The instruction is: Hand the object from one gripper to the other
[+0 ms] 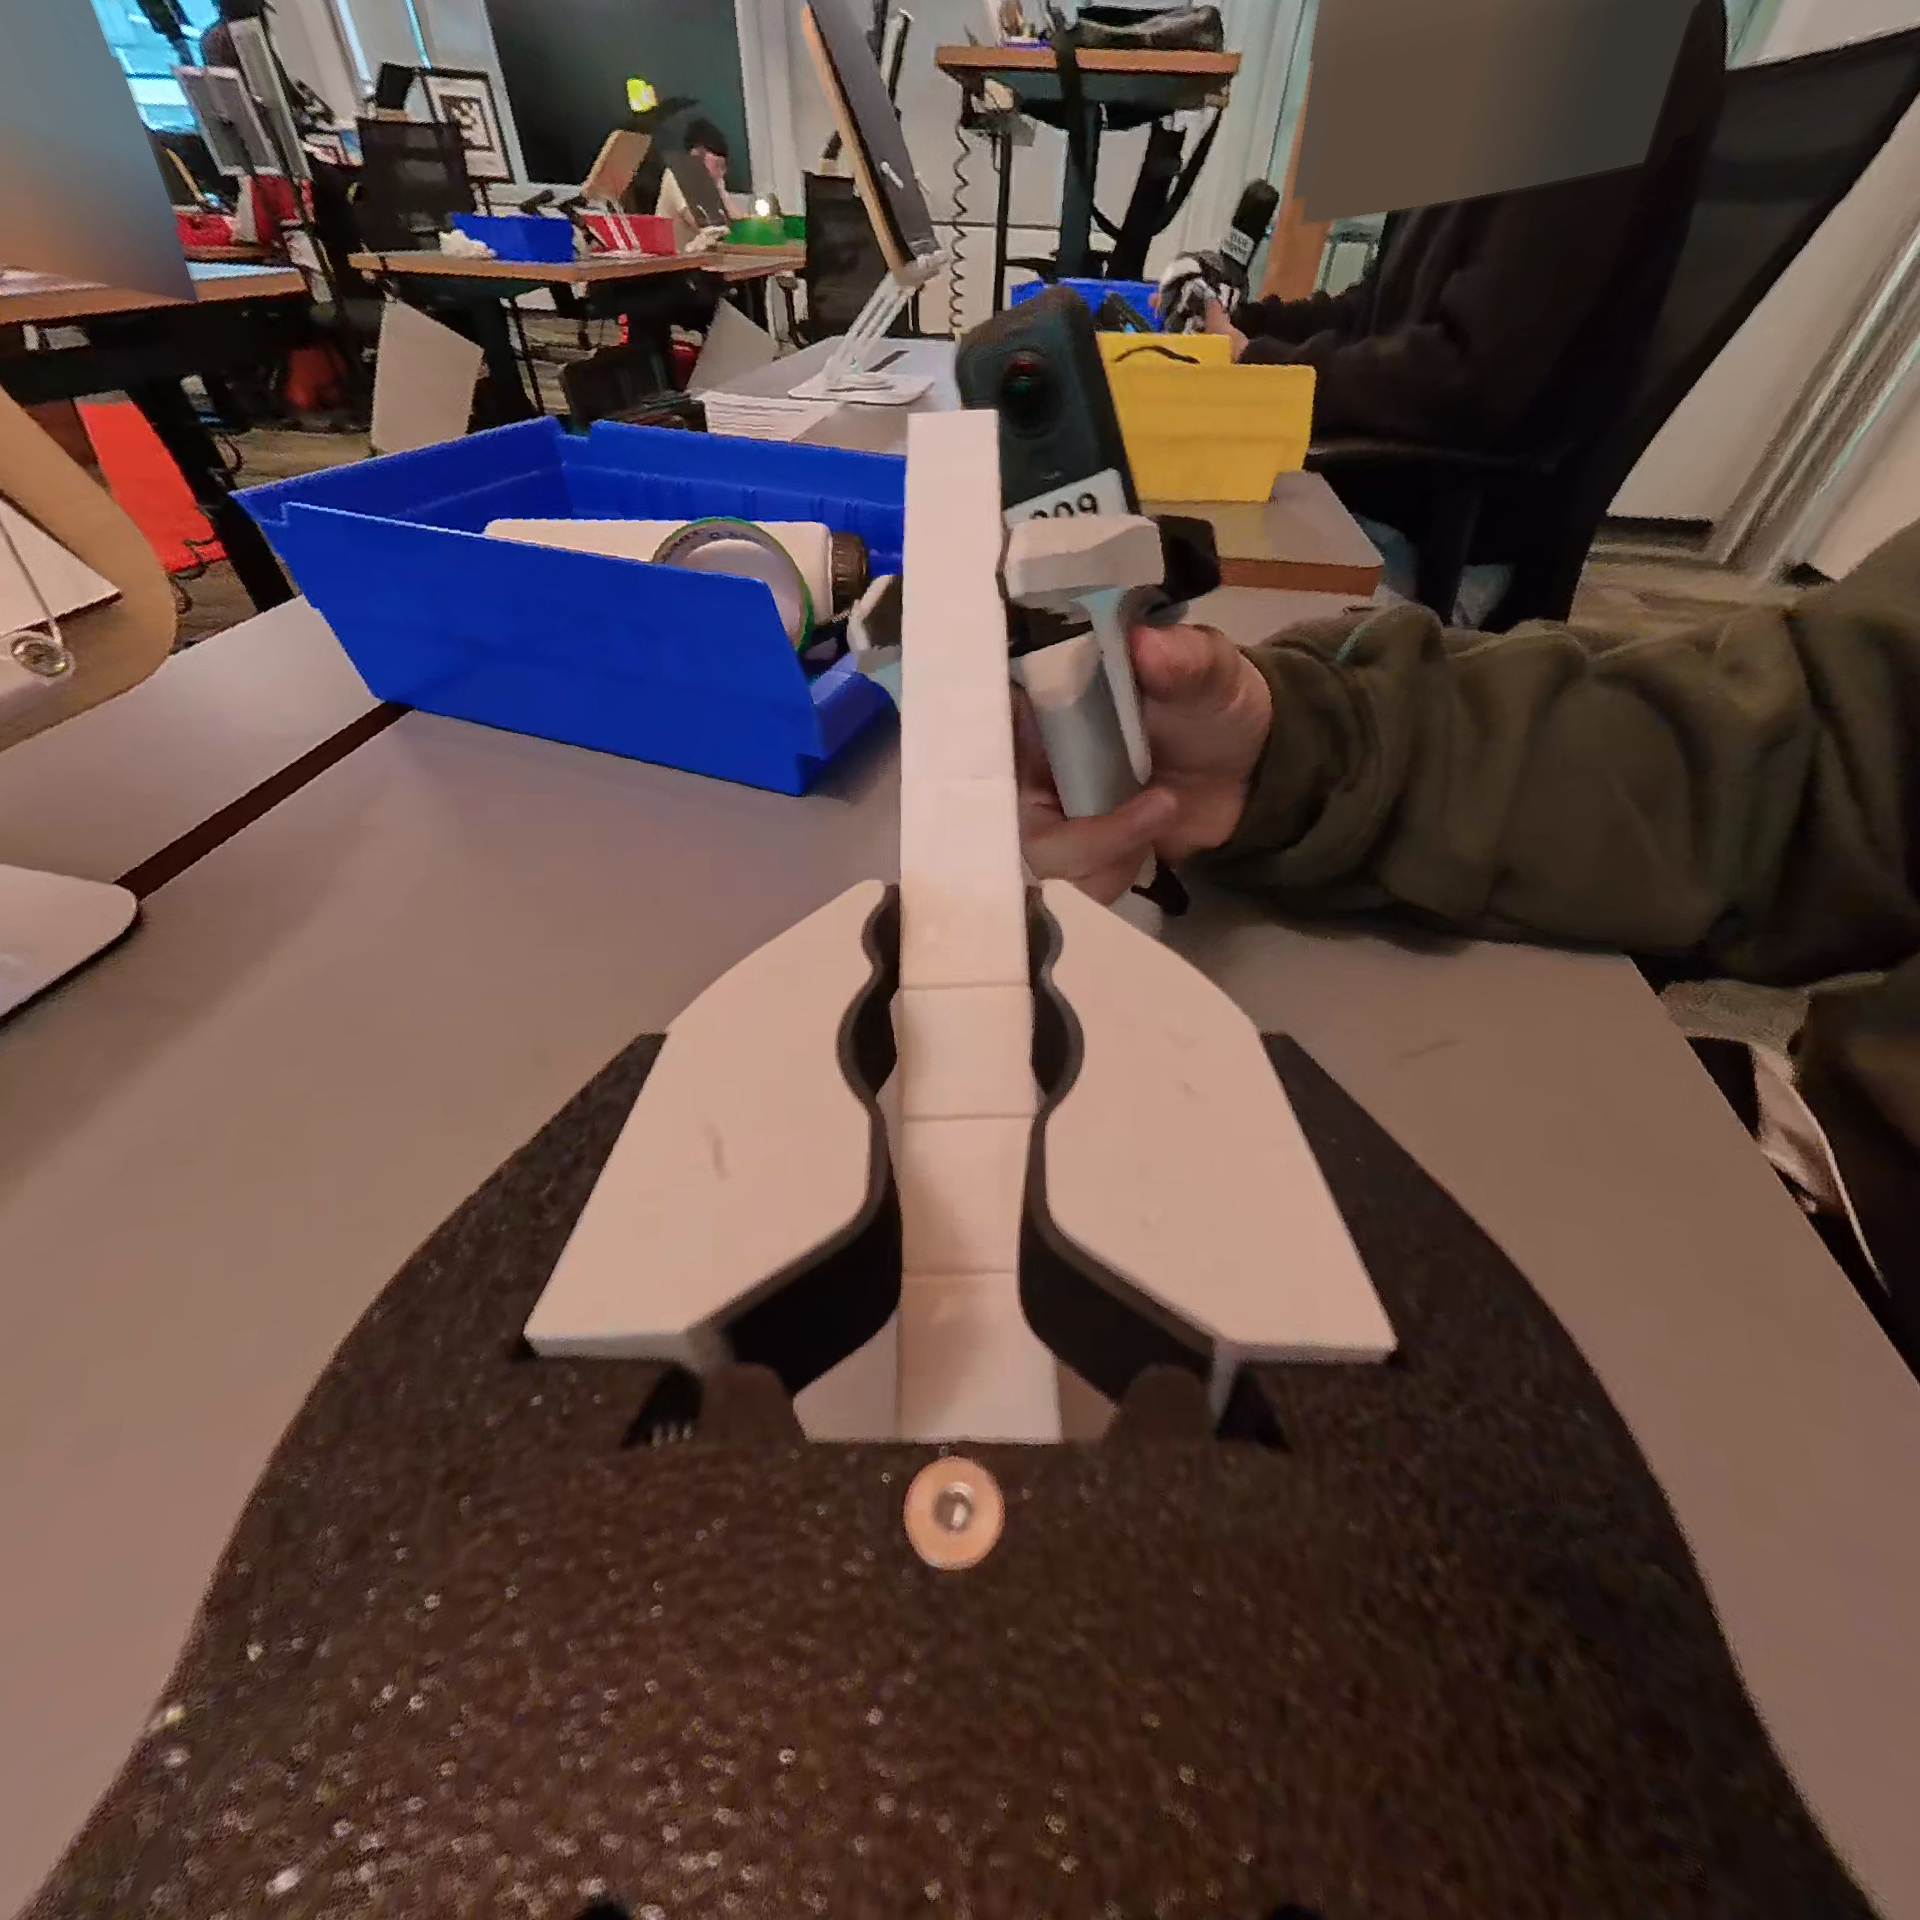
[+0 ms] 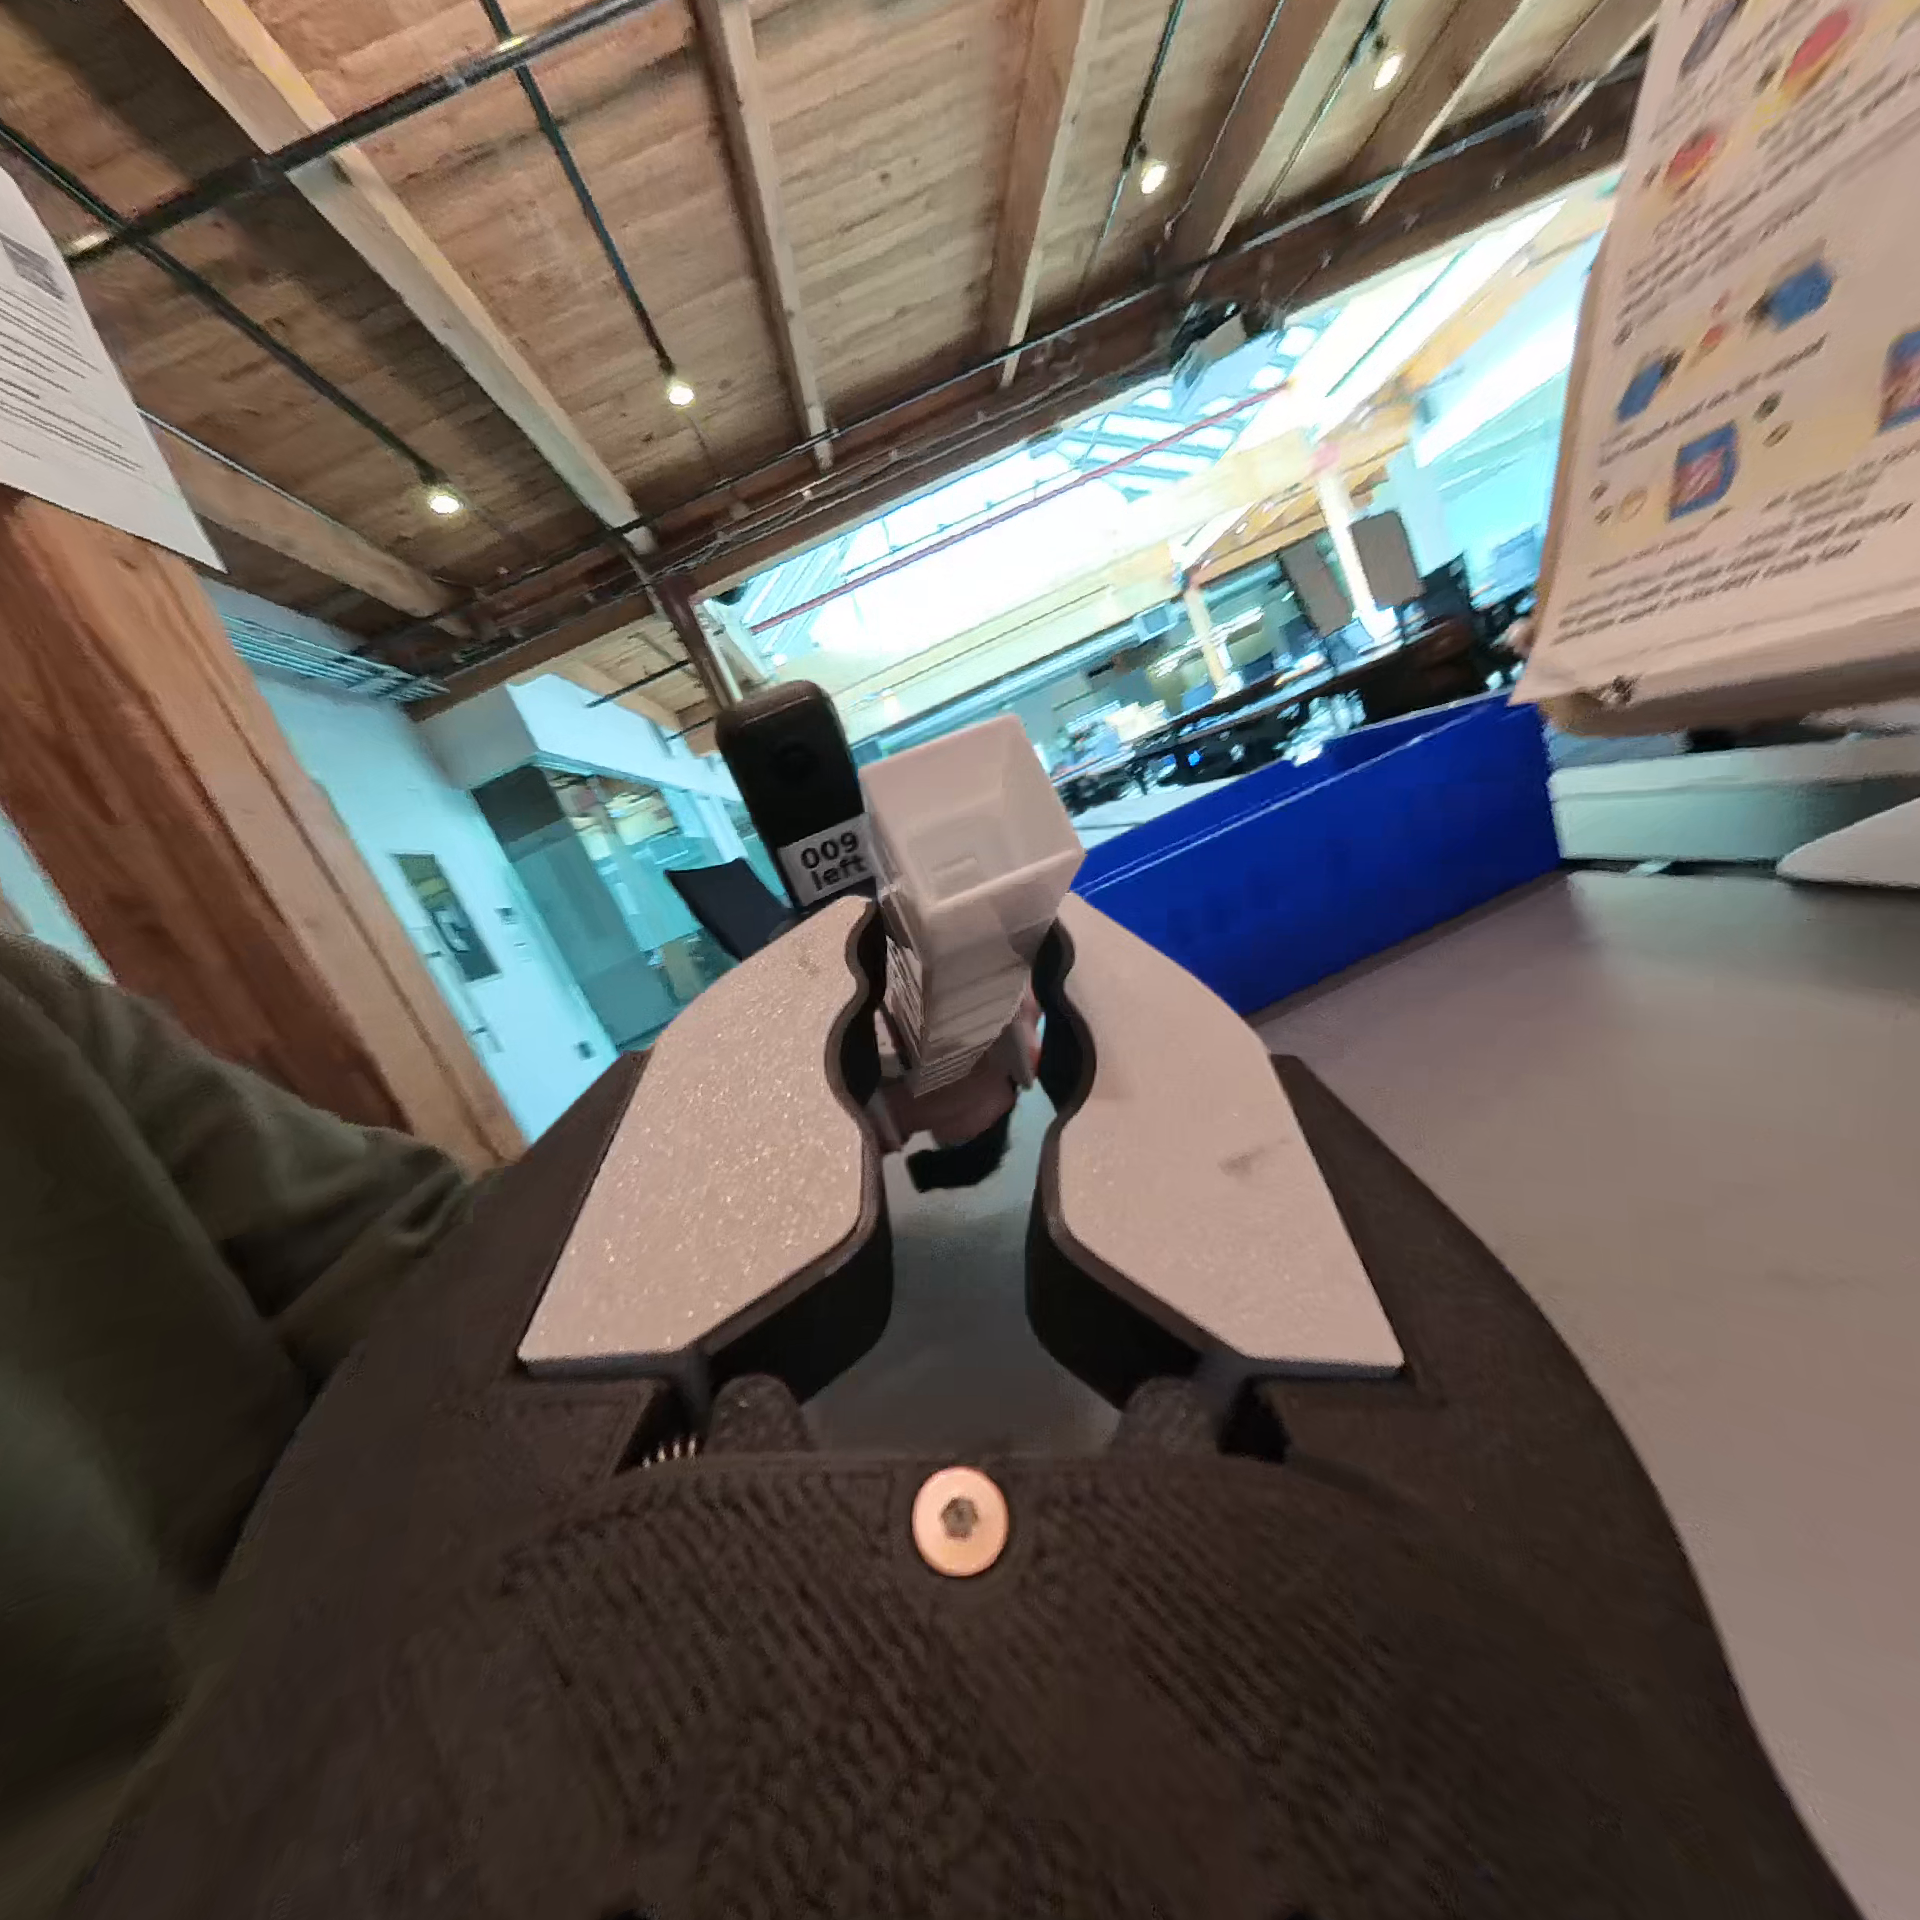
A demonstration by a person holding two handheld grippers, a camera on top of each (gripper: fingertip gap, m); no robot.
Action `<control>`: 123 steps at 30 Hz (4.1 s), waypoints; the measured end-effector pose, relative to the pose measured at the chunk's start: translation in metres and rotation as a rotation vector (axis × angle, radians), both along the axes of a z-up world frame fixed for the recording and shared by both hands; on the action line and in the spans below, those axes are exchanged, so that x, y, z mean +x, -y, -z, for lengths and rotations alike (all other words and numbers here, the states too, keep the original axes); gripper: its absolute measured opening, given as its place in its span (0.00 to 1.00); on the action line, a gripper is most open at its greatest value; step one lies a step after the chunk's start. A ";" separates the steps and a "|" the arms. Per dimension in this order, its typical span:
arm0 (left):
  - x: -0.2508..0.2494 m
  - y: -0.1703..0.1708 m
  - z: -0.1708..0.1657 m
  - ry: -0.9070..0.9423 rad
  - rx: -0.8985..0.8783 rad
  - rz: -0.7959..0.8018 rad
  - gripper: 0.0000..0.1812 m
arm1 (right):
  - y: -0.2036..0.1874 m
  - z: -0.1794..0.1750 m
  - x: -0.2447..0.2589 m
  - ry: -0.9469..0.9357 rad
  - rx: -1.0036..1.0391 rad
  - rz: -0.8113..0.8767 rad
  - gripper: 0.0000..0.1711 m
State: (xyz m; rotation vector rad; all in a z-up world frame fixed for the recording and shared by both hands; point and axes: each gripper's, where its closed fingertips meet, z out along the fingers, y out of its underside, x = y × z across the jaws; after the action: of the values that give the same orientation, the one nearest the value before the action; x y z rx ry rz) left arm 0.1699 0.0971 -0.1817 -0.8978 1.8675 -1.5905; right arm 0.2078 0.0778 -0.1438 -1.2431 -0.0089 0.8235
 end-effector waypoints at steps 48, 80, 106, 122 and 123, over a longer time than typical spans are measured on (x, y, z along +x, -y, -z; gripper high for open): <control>0.025 0.050 -0.005 -0.036 -0.609 0.094 0.24 | 0.038 -0.047 0.043 -0.344 0.435 0.168 0.13; 0.019 -0.031 0.008 -0.074 -0.250 -0.198 0.13 | -0.019 0.028 0.036 1.727 -0.017 0.957 0.45; 0.004 0.006 -0.027 0.377 -0.091 -0.081 0.29 | -0.019 0.033 -0.030 0.789 -0.140 0.251 0.14; 0.033 -0.050 -0.012 0.344 0.494 -0.660 0.13 | -0.009 -0.015 -0.021 0.710 0.053 0.480 0.34; 0.035 -0.046 -0.010 0.344 0.551 -0.678 0.13 | -0.008 -0.019 -0.022 0.696 0.073 0.518 0.31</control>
State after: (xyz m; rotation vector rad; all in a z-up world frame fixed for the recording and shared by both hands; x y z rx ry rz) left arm 0.2049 0.1433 -0.1720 -0.8123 1.4202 -0.7120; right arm 0.1859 0.0862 -0.1245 -1.3280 -0.2650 -0.0771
